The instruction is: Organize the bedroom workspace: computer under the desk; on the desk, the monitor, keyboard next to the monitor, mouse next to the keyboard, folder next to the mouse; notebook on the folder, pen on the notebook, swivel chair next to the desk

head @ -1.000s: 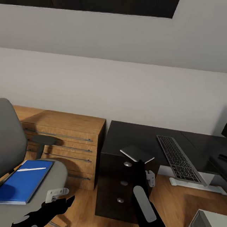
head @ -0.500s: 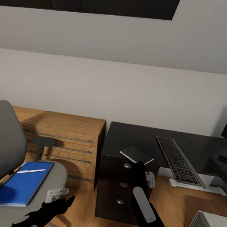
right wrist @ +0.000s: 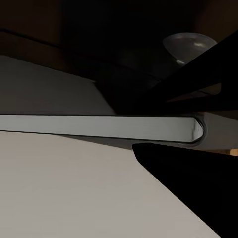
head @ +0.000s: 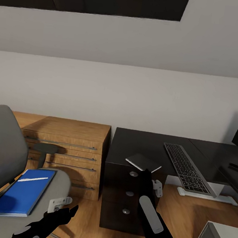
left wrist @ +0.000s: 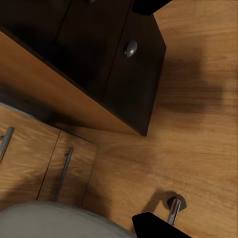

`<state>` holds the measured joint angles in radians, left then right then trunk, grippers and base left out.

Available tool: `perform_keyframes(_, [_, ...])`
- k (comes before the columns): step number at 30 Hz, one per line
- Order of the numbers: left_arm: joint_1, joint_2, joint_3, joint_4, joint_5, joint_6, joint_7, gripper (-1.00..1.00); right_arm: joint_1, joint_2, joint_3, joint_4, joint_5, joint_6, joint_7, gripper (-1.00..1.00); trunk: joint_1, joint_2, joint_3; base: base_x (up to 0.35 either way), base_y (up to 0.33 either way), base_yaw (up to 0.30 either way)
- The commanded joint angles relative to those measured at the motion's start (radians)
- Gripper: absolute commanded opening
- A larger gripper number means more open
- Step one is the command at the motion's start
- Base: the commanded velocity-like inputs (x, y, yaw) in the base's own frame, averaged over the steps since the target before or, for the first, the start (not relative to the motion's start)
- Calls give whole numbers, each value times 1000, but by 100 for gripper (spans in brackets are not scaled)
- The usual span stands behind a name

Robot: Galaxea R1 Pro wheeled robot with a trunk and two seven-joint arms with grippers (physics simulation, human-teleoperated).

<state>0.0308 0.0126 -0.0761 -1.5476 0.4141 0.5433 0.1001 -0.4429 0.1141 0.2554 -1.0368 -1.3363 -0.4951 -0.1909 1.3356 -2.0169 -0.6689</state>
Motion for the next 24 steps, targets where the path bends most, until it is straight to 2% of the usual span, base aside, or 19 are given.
perform_keyframes(1, [0,1,-2,-2,11,3,10,100,0,-1,2,16,-29,-11,-2,-100,0,0,-1,0,0,0])
perform_keyframes(3, [0,0,-2,-2,11,3,10,100,0,-1,2,16,-29,-11,-2,-100,0,0,-1,0,0,0])
perform_keyframes(8, [0,0,-2,-2,11,3,10,100,0,-1,2,16,-29,-11,-2,-100,-19,35,15,0,0,0])
perform_keyframes(24, [0,0,-2,-2,11,3,10,100,0,-1,2,16,-28,-11,0,-100,-19,35,15,0,0,0])
